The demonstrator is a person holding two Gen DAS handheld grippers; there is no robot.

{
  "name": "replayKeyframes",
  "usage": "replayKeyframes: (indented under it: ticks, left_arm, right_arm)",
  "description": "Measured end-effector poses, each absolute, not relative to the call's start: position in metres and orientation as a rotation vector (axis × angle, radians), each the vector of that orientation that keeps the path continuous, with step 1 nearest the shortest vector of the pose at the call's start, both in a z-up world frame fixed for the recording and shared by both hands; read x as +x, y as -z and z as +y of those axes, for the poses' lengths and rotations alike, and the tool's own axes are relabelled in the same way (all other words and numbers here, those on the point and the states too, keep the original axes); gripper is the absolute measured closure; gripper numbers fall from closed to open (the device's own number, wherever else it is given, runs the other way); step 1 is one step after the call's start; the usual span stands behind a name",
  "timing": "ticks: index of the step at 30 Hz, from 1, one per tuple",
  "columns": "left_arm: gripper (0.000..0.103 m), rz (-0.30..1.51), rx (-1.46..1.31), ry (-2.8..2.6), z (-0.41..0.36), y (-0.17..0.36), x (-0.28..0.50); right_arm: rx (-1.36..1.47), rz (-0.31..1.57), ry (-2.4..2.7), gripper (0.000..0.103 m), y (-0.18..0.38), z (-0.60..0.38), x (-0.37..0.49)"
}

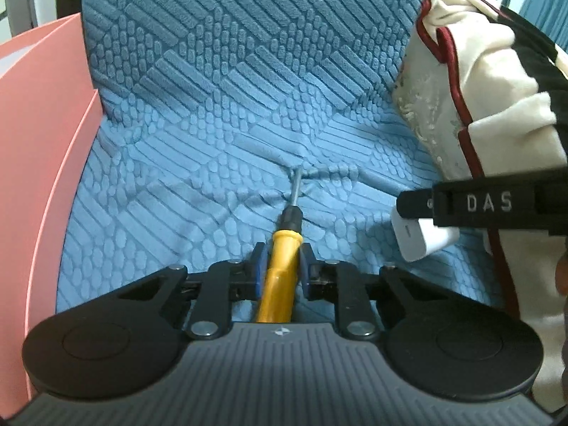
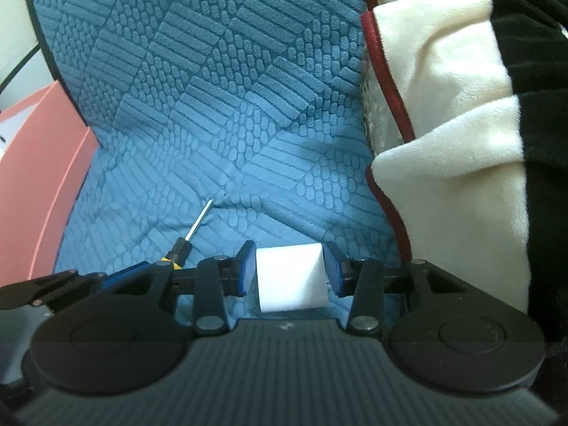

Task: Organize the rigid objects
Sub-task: 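Lift the plug charger with right tool while left tool lifts the screwdriver, then carry the screwdriver in left tool while right tool carries the charger over the box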

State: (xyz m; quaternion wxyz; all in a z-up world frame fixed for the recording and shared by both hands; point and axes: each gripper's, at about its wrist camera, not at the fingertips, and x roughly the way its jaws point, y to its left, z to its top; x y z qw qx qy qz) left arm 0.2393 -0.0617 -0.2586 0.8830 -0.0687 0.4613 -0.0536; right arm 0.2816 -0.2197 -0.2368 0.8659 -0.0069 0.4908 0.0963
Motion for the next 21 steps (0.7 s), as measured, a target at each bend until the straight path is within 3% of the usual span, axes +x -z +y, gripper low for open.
replayKeyframes:
  ticks: [21]
  left_arm:
    - [0.083,0.894,-0.367,-0.002,-0.026,0.198,0.175]
  right_arm:
    - [-0.020,1.035,-0.290,0.059,0.210,-0.218,0.249]
